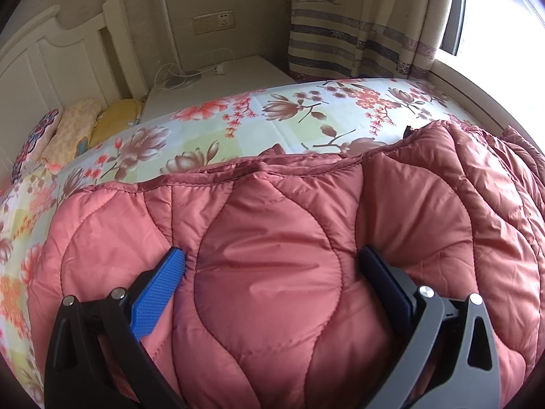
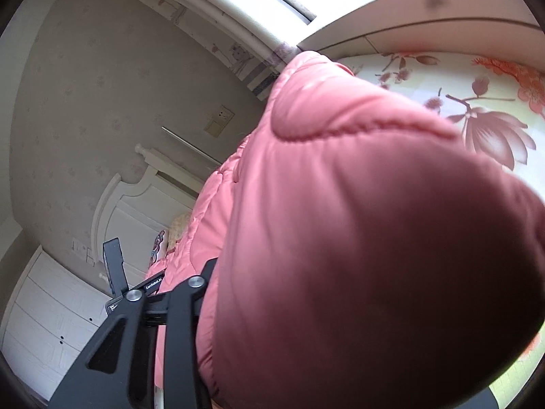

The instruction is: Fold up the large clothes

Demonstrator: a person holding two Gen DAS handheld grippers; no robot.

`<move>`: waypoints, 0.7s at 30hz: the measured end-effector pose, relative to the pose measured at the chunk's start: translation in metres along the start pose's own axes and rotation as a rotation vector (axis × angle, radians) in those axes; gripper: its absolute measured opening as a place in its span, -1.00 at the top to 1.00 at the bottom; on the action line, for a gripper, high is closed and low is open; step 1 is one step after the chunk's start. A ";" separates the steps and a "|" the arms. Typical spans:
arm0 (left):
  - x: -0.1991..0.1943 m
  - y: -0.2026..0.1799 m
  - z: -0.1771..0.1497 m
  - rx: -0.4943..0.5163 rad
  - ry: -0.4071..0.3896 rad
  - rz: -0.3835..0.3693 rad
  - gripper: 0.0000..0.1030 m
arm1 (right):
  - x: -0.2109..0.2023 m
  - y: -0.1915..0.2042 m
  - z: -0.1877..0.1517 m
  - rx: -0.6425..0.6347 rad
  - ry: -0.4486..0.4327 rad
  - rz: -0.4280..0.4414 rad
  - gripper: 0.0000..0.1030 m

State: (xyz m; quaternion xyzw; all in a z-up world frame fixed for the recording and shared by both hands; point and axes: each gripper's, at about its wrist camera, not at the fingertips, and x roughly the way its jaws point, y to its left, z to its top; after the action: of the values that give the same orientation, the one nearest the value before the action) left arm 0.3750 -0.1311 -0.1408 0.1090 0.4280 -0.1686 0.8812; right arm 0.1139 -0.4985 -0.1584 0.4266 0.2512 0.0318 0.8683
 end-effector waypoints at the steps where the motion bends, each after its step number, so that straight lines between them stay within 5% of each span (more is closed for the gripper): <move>1: -0.002 0.001 -0.003 -0.016 0.002 0.005 -0.96 | 0.006 -0.002 0.005 0.010 0.001 0.004 0.28; 7: -0.032 0.001 0.000 -0.110 0.023 0.044 -0.96 | 0.010 -0.015 0.011 0.079 0.018 0.033 0.30; 11: -0.041 -0.011 0.032 -0.211 0.011 -0.060 -0.96 | 0.010 -0.014 0.011 0.074 0.016 0.028 0.30; 17: 0.039 -0.069 0.053 0.004 0.120 0.175 -0.96 | 0.008 -0.010 0.008 0.050 0.013 0.014 0.29; 21: 0.038 -0.064 0.050 -0.022 0.105 0.175 -0.96 | 0.009 -0.007 0.008 0.028 0.010 -0.006 0.29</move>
State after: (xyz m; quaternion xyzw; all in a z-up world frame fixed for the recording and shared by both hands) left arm 0.4080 -0.2144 -0.1429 0.1453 0.4640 -0.0802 0.8702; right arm 0.1245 -0.5066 -0.1632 0.4378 0.2573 0.0276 0.8610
